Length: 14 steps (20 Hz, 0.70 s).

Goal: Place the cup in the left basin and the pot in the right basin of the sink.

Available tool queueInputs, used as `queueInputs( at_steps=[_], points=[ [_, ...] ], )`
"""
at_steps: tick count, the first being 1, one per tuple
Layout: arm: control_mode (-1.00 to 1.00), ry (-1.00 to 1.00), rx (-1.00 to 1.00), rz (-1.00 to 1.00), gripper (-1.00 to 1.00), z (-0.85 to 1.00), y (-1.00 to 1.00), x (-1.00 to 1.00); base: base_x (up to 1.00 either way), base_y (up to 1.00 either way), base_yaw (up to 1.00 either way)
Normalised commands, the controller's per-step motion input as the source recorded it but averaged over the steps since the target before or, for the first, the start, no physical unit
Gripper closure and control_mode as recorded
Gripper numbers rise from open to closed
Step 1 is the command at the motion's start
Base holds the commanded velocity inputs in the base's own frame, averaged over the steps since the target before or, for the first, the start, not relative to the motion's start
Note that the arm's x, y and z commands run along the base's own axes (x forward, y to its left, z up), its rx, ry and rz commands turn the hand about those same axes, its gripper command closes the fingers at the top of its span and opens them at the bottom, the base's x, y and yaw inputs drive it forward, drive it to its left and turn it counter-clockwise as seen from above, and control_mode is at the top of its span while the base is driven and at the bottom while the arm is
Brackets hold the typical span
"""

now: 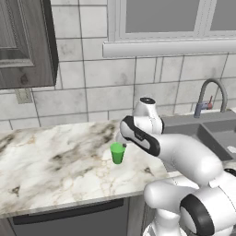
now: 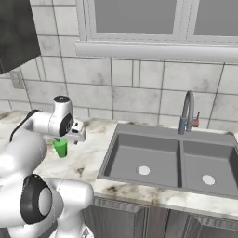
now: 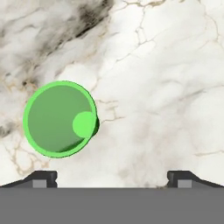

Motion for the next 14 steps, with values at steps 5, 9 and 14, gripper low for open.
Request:
queueInputs(
  at_steps=[5, 9, 14],
  points=[
    [-1.00, 0.00, 0.00, 0.00, -1.00, -0.24, 0.14, 0.24, 0.00, 0.00, 0.00],
    [-1.00, 0.00, 0.00, 0.00, -1.00, -0.26, 0.09, 0.28, 0.00, 0.00, 0.00],
    [-1.00, 0.00, 0.00, 0.00, -1.00, -0.20, 0.04, 0.35, 0.00, 0.00, 0.00]
  ],
)
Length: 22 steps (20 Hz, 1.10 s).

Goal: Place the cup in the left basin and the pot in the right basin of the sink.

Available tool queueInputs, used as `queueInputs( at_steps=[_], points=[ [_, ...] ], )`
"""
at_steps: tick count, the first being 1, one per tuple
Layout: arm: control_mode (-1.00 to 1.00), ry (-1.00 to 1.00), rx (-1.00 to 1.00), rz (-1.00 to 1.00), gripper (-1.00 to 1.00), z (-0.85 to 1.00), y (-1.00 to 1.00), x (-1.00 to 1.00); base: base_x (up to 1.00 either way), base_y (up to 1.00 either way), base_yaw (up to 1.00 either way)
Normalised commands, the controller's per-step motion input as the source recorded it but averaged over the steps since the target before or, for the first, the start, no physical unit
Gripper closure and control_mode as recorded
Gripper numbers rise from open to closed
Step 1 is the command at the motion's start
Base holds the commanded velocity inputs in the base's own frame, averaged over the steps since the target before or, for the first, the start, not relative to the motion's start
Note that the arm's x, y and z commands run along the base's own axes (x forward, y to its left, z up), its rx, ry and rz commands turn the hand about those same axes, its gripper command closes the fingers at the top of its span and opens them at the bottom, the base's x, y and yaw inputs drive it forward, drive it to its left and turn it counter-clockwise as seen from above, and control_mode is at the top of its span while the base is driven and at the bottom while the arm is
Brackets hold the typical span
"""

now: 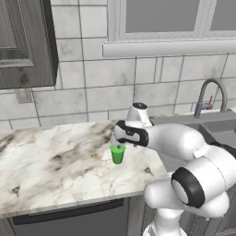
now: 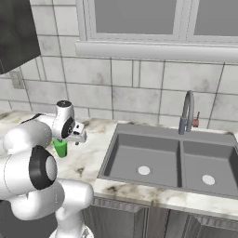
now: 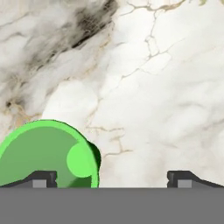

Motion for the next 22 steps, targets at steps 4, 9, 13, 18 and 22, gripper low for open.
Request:
queueInputs(
  at_steps=[4, 9, 13, 18, 22],
  points=[
    [-1.00, 0.00, 0.00, 0.00, -1.00, -0.21, 0.04, 0.31, 0.00, 0.00, 0.00],
    [-1.00, 0.00, 0.00, 0.00, -1.00, -0.23, 0.06, 0.28, 0.00, 0.00, 0.00],
    [-1.00, 0.00, 0.00, 0.00, -1.00, -0.24, 0.10, 0.20, 0.00, 0.00, 0.00],
    [-1.00, 0.00, 0.00, 0.00, 1.00, -0.24, 0.20, 0.02, 0.00, 0.00, 0.00],
    [-1.00, -0.01, 0.00, 0.00, 1.00, -0.12, 0.17, -0.14, 0.00, 0.00, 0.00]
  ],
)
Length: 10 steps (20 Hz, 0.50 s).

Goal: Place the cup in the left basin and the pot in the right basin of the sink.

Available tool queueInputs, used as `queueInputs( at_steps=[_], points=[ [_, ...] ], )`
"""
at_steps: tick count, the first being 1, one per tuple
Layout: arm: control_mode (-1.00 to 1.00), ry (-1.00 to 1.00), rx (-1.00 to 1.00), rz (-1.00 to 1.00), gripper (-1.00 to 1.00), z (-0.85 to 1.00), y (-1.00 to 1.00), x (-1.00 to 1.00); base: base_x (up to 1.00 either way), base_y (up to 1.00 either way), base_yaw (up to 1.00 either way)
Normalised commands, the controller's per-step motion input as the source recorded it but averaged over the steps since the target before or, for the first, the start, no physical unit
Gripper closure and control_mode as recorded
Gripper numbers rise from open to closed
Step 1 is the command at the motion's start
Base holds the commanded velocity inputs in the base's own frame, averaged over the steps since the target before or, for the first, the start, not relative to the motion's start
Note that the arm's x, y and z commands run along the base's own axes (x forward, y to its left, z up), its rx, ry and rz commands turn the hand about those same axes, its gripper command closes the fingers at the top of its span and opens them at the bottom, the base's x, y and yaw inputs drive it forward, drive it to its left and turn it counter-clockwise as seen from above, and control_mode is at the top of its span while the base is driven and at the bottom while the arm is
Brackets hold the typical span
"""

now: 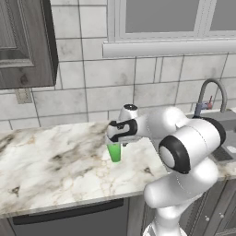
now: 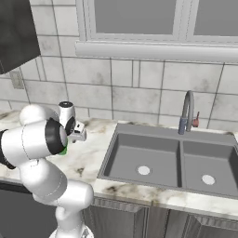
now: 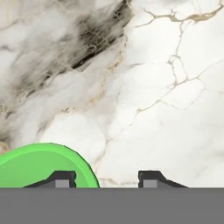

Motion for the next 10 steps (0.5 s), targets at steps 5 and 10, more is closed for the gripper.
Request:
queueInputs(
  at_steps=[5, 10],
  points=[
    [-1.00, -0.02, -0.02, 0.02, 1.00, -0.05, 0.06, -0.25, 0.00, 0.00, 0.00],
    [-1.00, -0.09, -0.03, 0.05, 1.00, 0.00, 0.00, -0.43, 0.00, 0.00, 0.00]
  ],
)
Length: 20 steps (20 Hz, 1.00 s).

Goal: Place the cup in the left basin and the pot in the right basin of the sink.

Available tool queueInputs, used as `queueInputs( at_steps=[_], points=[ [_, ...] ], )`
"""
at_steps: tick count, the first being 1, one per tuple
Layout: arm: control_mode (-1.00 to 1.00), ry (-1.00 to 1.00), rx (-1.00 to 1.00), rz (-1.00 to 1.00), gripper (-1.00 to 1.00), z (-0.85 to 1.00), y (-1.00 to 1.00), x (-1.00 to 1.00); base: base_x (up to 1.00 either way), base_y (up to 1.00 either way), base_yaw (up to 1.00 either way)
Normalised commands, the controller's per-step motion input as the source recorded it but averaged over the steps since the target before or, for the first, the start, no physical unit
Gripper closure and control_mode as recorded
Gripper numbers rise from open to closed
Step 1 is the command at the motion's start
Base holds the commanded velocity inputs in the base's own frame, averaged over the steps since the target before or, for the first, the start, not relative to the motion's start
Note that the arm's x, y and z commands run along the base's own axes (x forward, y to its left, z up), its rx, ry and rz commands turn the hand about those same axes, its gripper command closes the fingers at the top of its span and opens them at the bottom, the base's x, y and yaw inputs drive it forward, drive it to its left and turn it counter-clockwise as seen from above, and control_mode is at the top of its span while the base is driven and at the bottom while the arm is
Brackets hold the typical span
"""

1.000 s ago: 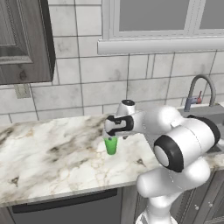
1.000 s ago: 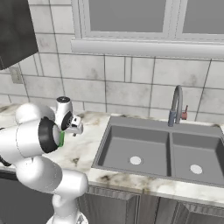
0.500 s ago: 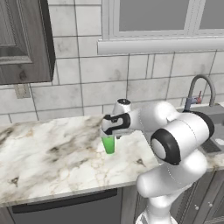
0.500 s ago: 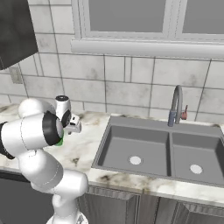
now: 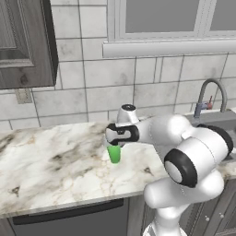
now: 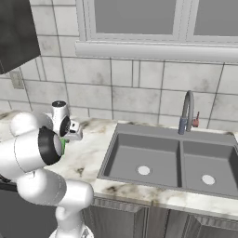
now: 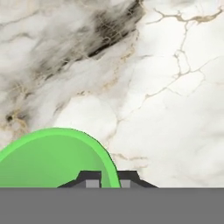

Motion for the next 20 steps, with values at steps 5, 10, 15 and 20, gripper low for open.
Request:
queueInputs(
  at_steps=[5, 10, 15, 20],
  points=[
    [-1.00, -0.12, -0.03, 0.04, 1.00, 0.00, -0.04, -0.41, 0.00, 0.00, 0.00],
    [-1.00, -0.14, -0.05, 0.05, 1.00, 0.14, -0.26, -0.31, 0.00, 0.00, 0.00],
    [-1.00, -0.07, -0.01, 0.02, 1.00, 0.19, -0.39, -0.02, 0.00, 0.00, 0.00],
    [-1.00, -0.03, -0.04, 0.00, 1.00, 0.18, -0.40, 0.06, 0.00, 0.00, 0.00]
  ],
)
